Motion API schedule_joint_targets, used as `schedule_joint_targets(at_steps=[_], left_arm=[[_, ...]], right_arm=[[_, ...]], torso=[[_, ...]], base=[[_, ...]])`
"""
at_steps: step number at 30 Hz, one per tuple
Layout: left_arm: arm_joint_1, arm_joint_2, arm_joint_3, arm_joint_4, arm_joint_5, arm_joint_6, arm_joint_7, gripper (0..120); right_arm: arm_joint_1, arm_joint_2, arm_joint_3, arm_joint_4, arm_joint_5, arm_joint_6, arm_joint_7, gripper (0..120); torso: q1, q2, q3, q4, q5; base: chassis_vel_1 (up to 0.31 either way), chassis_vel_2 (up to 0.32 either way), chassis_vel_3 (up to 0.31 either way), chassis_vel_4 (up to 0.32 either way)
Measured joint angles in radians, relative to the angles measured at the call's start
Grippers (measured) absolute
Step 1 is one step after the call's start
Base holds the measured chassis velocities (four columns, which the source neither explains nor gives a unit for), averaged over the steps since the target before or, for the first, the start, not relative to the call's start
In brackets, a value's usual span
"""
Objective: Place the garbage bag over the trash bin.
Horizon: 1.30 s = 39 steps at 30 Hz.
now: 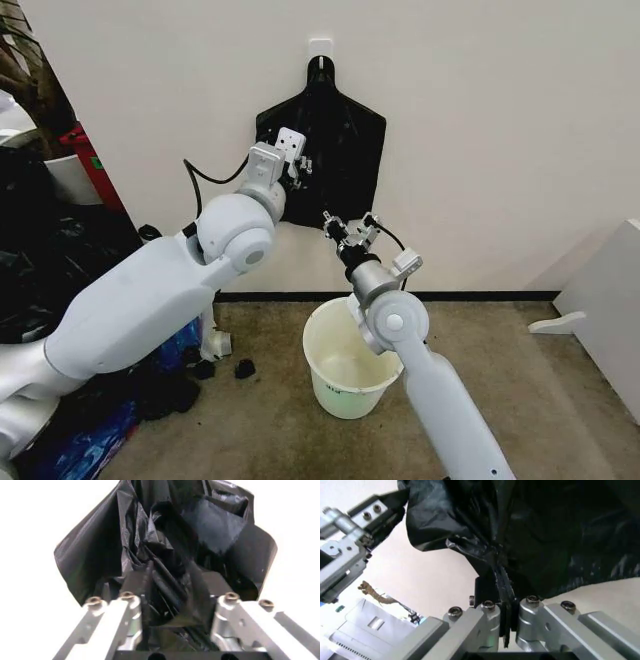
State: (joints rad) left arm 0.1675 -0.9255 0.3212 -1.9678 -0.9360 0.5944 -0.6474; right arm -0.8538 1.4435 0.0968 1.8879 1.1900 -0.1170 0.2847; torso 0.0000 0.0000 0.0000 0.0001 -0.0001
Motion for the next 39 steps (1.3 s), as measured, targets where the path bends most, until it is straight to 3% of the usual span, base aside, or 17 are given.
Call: schedule_joint_targets(at_steps=[5, 16, 26, 33, 39], left_arm=[[-0.018, -0.029, 0.013, 0.037, 0.006, 0.002, 0.0, 59], [-0.043, -0.065, 0.048, 0.066, -0.007, 0.001, 0.009, 94], [-0.064, -0.093, 0.062, 0.089, -0.011, 0.009, -0.008, 91], [-0.068, -0.098, 0.069, 0.11, -0.014, 0.022, -0.021, 70], [-0.074, -0.112, 0.077, 0.128, -0.014, 0.024, -0.03, 68]], right_arm=[[0.001, 0.0, 0.0, -0.001, -0.001, 0.0, 0.0, 0], [-0.004, -0.001, 0.003, 0.001, -0.005, -0.001, -0.003, 0], [-0.009, -0.003, 0.004, 0.004, -0.005, -0.003, -0.006, 0], [-0.012, -0.002, 0.004, 0.004, -0.006, -0.004, -0.009, 0], [-0.018, -0.003, 0.004, 0.006, -0.006, -0.005, -0.011, 0]], torso=[[0.0, 0.0, 0.0, -0.0002, 0.0001], [0.0, 0.0, 0.0, -0.0001, 0.0001], [0.0, 0.0, 0.0, -0.0001, 0.0002], [0.0, 0.0, 0.0, 0.0, 0.0], [0.0, 0.0, 0.0, -0.0001, 0.0]], base=[[0.0, 0.0, 0.0, 0.0], [0.0, 0.0, 0.0, 0.0], [0.0, 0.0, 0.0, 0.0], [0.0, 0.0, 0.0, 0.0], [0.0, 0.0, 0.0, 0.0]])
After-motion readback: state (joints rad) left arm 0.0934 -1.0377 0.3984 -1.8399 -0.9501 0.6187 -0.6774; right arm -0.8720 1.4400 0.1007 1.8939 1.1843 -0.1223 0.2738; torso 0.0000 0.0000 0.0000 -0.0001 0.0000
